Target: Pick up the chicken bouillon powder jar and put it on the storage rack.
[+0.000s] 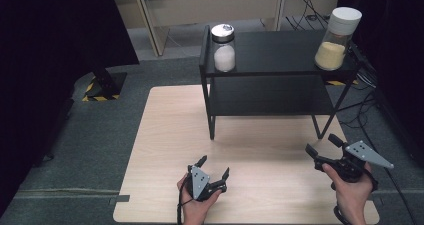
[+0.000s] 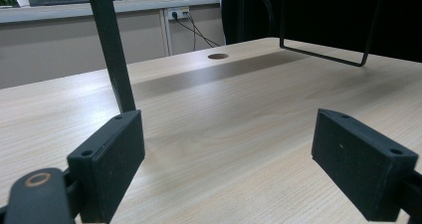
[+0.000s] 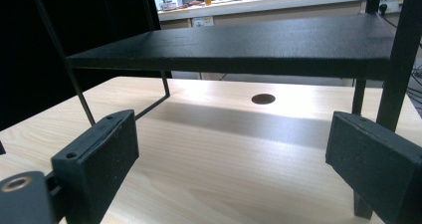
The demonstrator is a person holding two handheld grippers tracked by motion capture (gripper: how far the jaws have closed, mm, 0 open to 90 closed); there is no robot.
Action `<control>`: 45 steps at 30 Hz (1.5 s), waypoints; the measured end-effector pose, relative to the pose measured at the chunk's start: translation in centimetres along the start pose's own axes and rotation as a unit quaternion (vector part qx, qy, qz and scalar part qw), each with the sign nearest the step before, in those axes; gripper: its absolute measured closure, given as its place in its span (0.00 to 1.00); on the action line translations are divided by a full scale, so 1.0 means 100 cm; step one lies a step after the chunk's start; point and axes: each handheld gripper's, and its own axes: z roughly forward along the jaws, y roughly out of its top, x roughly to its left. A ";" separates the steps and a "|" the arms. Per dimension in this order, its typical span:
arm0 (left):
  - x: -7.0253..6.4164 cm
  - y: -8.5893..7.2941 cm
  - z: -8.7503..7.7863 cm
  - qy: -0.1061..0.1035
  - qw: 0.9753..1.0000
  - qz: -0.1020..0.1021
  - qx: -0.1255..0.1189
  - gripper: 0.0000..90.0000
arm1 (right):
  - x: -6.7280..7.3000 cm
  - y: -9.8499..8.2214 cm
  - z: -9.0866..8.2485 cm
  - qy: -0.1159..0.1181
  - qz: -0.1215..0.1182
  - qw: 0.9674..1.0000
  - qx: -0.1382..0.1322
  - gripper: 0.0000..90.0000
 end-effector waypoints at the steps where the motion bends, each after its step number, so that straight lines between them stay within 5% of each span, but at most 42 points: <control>1: 0.000 0.000 0.000 0.000 1.000 0.000 0.000 0.14 | 0.000 -0.001 0.000 0.000 0.000 1.000 0.000 0.07; 45: 0.000 0.000 0.000 0.000 1.000 0.002 -0.001 0.14 | -0.004 -0.054 0.003 0.015 0.029 0.999 0.039 0.07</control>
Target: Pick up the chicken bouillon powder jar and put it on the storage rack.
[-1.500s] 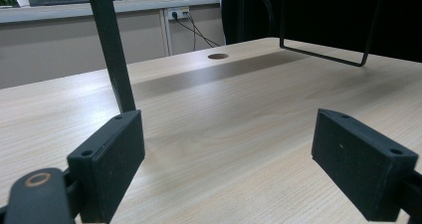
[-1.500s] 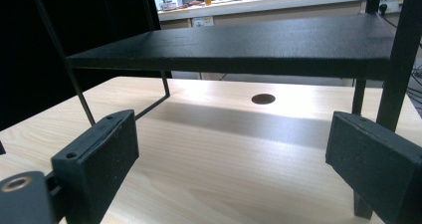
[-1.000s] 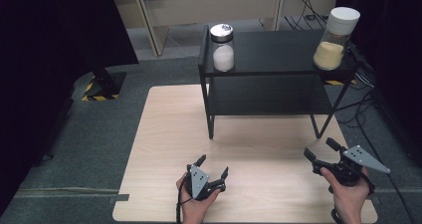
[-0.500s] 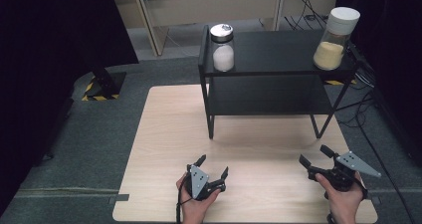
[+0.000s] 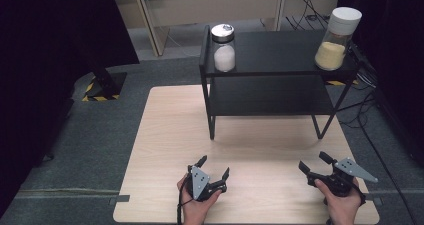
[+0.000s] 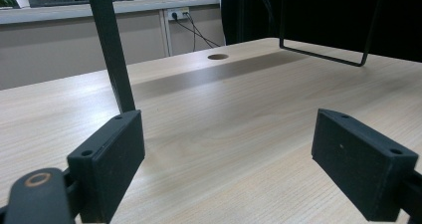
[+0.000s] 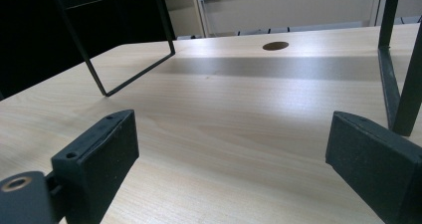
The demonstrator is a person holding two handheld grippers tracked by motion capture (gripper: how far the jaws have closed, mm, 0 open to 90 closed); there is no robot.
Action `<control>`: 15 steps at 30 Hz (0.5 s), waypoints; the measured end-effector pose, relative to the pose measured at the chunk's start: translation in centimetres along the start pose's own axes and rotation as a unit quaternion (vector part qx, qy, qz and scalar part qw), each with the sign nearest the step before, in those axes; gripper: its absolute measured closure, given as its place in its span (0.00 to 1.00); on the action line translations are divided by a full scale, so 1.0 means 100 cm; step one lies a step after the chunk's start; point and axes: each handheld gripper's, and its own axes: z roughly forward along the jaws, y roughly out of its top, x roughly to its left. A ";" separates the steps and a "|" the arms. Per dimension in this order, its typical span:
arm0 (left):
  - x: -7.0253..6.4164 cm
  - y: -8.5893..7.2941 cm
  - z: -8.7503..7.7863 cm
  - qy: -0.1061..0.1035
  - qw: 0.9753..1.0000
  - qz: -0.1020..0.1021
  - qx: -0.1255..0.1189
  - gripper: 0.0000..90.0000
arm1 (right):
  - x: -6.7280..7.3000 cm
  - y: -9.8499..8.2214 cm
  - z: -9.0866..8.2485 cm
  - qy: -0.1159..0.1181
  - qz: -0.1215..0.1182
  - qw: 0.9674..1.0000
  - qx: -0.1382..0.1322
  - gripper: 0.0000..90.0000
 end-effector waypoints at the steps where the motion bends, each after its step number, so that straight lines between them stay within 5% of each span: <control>1: 0.000 0.000 0.000 0.000 1.000 0.000 0.000 0.14 | 0.000 -0.001 0.000 -0.001 0.000 1.000 0.000 0.07; 15: 0.000 0.000 0.000 0.000 1.000 0.000 0.000 0.14 | 0.000 -0.009 -0.003 -0.004 -0.004 1.000 -0.008 0.07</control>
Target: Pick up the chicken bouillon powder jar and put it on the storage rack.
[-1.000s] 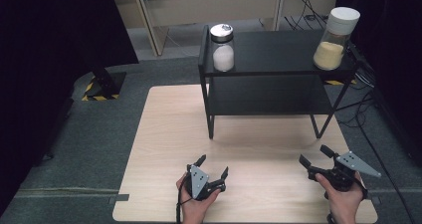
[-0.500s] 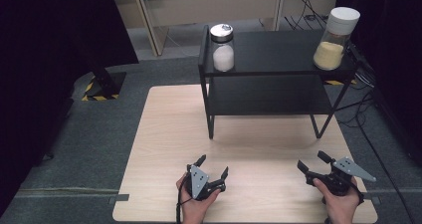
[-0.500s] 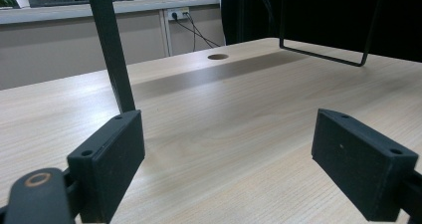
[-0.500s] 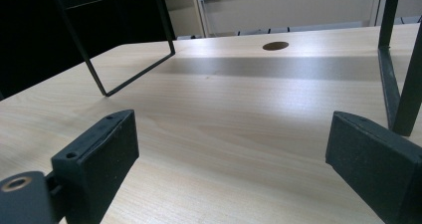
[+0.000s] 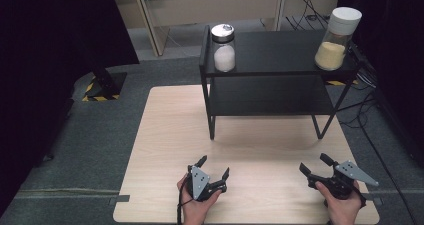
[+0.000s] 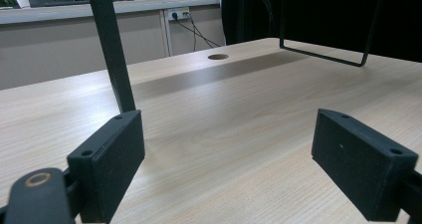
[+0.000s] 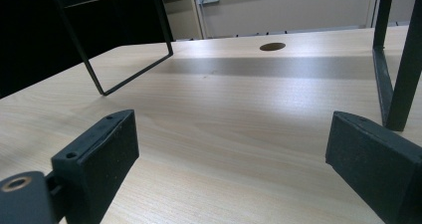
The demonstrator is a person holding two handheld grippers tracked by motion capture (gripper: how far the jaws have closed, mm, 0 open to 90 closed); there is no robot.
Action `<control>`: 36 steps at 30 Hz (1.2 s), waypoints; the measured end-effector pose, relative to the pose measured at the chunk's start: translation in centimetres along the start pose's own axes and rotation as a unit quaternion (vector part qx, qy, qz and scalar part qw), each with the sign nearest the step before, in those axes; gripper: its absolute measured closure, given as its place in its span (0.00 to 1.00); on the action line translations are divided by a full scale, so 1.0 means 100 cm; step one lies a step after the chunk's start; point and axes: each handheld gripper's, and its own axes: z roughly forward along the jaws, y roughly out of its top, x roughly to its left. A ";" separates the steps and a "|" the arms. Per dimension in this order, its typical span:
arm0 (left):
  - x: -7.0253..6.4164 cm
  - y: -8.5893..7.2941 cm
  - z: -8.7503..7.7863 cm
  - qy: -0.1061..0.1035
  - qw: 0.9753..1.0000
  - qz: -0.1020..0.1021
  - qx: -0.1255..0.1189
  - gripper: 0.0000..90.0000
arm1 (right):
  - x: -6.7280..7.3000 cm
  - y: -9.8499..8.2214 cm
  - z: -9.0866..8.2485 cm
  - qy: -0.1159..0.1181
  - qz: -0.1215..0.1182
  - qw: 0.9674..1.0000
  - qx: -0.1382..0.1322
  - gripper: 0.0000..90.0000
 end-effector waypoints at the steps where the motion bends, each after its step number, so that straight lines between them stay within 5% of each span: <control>1: 0.000 0.000 0.000 0.000 1.000 0.000 0.000 0.14 | 0.000 0.000 0.000 0.000 -0.001 1.000 0.001 0.07; 36: 0.000 0.000 0.000 0.000 1.000 -0.001 0.000 0.14 | 0.002 -0.002 0.008 0.005 -0.010 1.000 0.018 0.07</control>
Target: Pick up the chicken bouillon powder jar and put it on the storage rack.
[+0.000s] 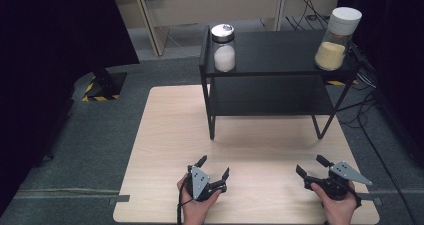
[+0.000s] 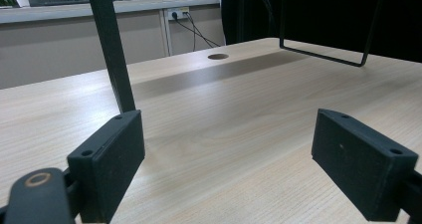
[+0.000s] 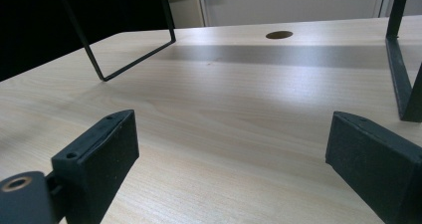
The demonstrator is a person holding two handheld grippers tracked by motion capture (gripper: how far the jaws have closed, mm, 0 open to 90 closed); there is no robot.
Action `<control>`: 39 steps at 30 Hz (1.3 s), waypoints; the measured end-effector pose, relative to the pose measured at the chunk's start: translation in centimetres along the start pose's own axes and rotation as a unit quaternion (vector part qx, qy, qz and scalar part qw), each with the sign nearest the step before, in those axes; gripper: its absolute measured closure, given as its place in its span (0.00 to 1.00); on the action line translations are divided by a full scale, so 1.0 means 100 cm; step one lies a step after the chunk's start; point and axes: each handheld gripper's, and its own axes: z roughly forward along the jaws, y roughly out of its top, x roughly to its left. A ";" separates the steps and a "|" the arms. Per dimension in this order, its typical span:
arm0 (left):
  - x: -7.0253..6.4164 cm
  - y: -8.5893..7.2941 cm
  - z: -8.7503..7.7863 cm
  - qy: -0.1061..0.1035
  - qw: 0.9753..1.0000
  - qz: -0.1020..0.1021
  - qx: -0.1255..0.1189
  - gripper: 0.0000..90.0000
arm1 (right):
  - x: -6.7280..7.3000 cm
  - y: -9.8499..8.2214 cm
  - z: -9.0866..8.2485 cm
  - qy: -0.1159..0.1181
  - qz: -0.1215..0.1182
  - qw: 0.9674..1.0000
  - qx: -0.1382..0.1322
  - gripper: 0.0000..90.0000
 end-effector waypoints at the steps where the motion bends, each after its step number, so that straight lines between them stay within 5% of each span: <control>1: 0.000 0.000 0.000 0.000 1.000 0.000 0.000 0.14 | 0.000 0.000 0.000 0.000 0.002 1.000 0.000 0.07; 17: 0.000 0.000 0.000 0.000 1.000 -0.001 0.001 0.14 | -0.014 0.001 0.001 0.017 0.042 0.999 0.004 0.09; 39: 0.001 0.001 0.001 -0.001 1.000 -0.001 0.003 0.14 | -0.013 0.001 0.001 0.012 0.044 0.999 0.003 0.09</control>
